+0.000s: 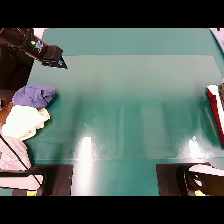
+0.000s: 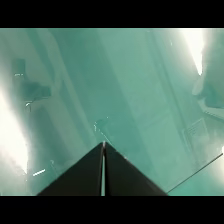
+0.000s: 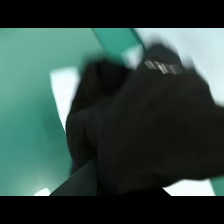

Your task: Fold the shirts.

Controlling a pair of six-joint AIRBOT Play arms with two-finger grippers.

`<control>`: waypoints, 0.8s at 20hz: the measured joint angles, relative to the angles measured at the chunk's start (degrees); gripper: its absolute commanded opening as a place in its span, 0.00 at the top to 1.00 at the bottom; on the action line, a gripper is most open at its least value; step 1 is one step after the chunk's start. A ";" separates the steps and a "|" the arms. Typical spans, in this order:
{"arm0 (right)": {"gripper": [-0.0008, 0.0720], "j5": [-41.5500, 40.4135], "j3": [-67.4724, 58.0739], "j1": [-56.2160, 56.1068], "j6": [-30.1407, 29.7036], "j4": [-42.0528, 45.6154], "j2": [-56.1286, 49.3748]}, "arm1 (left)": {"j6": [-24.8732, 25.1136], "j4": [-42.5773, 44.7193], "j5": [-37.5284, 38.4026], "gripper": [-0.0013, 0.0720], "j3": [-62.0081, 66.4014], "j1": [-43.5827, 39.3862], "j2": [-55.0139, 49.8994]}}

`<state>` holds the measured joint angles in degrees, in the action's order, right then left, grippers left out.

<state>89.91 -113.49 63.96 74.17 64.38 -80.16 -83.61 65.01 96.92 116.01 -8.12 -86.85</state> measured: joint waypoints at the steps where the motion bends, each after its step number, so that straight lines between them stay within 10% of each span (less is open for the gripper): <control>1: 0.95 1.44 1.79 0.59 1.51 1.79 0.72 | 0.37 -0.22 0.00 0.95 0.00 0.00 0.00; 2: 0.93 2.51 3.85 1.11 2.78 3.30 1.55 | 0.61 -0.57 0.00 0.95 0.00 0.00 0.00; 5: 0.21 4.48 9.55 1.95 4.85 5.84 3.87 | 1.25 -1.22 0.00 0.95 0.00 -0.02 0.00; 6: 0.16 4.81 11.21 2.10 5.25 6.29 4.48 | 1.51 -1.40 0.00 0.95 0.00 0.00 0.00; 16: 0.21 9.05 8.46 2.43 9.81 16.24 6.99 | 2.95 -2.14 0.00 0.95 0.00 0.00 0.00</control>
<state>98.96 -105.03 66.39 83.99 80.62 -73.17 -80.66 62.87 96.92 116.01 -8.12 -86.85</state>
